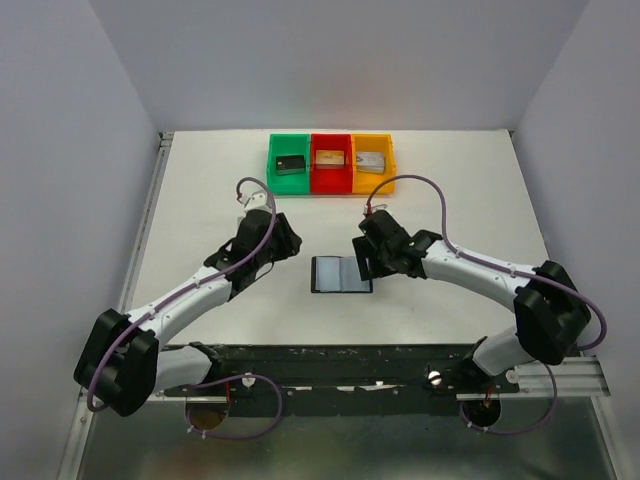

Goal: Take the credit cards out of the card holder
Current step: Remove the credit card from the card holder.

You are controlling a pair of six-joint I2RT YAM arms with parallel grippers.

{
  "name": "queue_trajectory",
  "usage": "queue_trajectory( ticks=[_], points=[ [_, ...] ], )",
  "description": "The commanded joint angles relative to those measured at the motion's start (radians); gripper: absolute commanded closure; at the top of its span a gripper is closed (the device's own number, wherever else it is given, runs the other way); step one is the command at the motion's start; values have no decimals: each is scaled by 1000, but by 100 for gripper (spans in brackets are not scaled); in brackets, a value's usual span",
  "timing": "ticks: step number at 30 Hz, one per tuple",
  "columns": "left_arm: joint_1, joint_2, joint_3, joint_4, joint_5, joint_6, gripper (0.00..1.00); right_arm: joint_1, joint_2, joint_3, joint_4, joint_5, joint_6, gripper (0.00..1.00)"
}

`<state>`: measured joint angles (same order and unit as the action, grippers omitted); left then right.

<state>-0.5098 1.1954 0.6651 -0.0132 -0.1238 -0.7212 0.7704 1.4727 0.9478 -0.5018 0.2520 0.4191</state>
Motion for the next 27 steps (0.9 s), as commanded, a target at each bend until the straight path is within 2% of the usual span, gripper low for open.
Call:
queue_trajectory(
  ticks=[1, 12, 17, 25, 27],
  points=[
    [-62, 6, -28, 7, -24, -46, 47, -6, 67, 58, -37, 56, 17, 19],
    [-73, -37, -67, 7, -2, -49, 52, -28, 198, 111, -67, 79, 20, 35],
    [-75, -33, -68, 7, 0, -49, 53, -39, 212, 108, -69, 61, 15, 46],
    [-76, -30, -71, 32, 3, -53, 53, -54, 228, 100, -55, 36, 6, 56],
    [-76, -31, -71, 32, 3, -53, 53, -57, 233, 100, -52, 32, 6, 62]
  ],
)
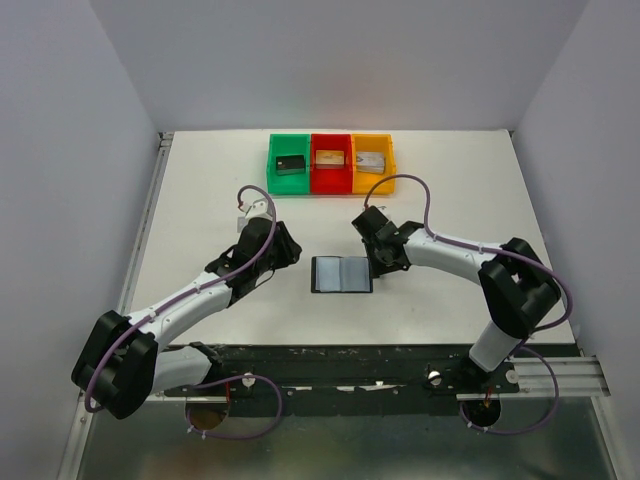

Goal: Take the credit cards out of the card holder
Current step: Remove the credit card from the card holder.

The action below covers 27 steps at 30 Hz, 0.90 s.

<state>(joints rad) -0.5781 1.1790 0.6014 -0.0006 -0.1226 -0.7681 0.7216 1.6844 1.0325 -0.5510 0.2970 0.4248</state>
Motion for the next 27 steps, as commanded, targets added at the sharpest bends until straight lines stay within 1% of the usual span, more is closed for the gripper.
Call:
queue_trajectory(
  ticks=[1, 3, 7, 12, 16, 20, 22, 23, 27],
  points=[
    [-6, -13, -8, 17, 0, -8, 53, -8, 23, 15, 0, -15, -1, 66],
    [-8, -13, -8, 19, 1, -10, 54, -7, 21, 12, 3, -22, -4, 75],
    [-8, -9, -6, 30, 26, -7, 54, -7, -24, -6, 8, -44, -6, 100],
    [-8, 7, -3, 86, 122, -14, 52, -7, -150, -67, 59, -142, -40, 100],
    [-11, 42, 0, 189, 283, -23, 51, -7, -233, -104, 92, -234, -72, 100],
    [-22, 114, 41, 212, 392, -10, 50, -8, -278, -133, 128, -283, -104, 100],
    [-32, 149, 61, 209, 432, -5, 50, -7, -291, -144, 146, -289, -119, 100],
    [-38, 160, 69, 212, 448, -4, 50, -7, -299, -149, 154, -324, -123, 100],
    [-54, 188, 81, 237, 488, 9, 50, -7, -327, -170, 187, -352, -138, 100]
  ],
)
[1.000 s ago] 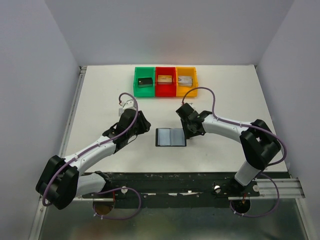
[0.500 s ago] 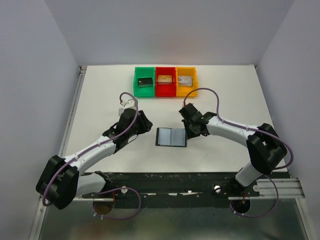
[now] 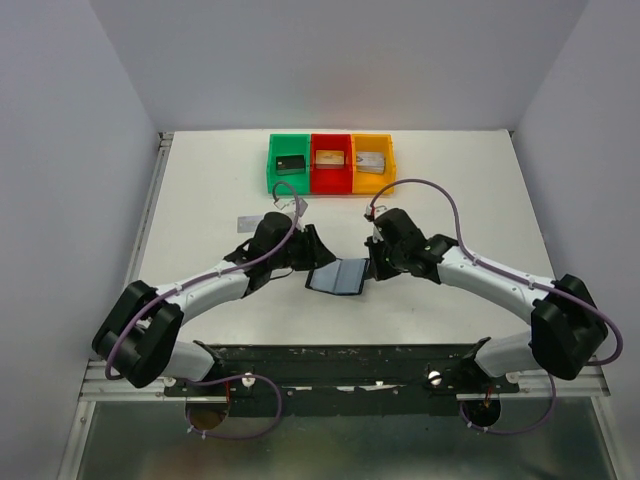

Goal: Take the credit cards out of the card holder
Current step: Remove the credit card from the card holder.

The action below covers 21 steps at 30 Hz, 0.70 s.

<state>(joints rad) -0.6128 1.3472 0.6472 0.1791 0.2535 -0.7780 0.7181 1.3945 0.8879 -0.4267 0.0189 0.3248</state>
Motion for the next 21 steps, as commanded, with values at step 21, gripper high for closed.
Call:
queue_trajectory(
  ticks=[21],
  points=[
    [-42, 154, 137, -53, 109, 69, 50, -49, -60, -14, 123, -146, -49, 100]
  ],
)
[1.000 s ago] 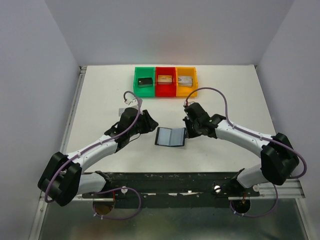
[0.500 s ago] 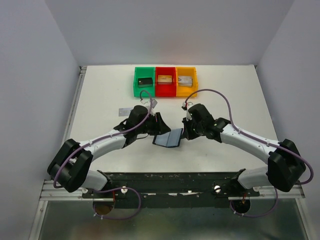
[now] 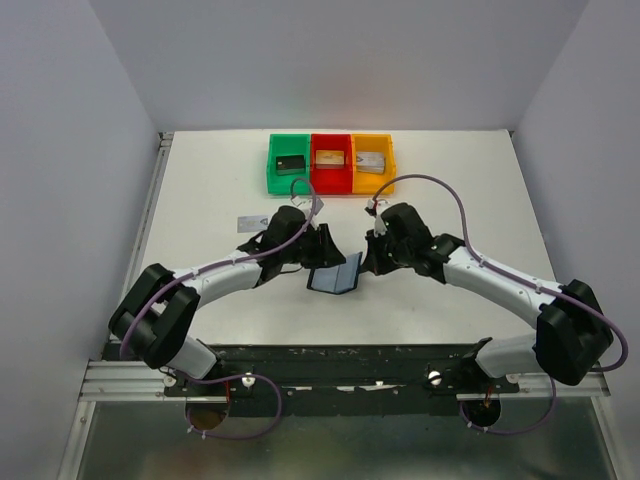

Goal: Take the credit cards out of the card holder
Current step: Remove the credit card from the card holder.

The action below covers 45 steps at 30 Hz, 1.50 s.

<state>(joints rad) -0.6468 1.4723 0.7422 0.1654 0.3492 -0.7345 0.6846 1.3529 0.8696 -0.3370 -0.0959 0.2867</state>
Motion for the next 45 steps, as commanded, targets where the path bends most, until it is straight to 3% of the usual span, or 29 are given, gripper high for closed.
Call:
queue_trajectory(
  ticks=[1, 24, 45],
  points=[
    [-8, 37, 48, -47, 13, 29, 50, -20, -15, 5, 33, -33, -12, 100],
    [-33, 163, 174, -141, 20, 84, 47, -65, 31, 52, 50, -136, -60, 100],
    [-42, 192, 190, -202, -30, 101, 53, -69, 34, 51, 50, -143, -55, 100]
  ],
)
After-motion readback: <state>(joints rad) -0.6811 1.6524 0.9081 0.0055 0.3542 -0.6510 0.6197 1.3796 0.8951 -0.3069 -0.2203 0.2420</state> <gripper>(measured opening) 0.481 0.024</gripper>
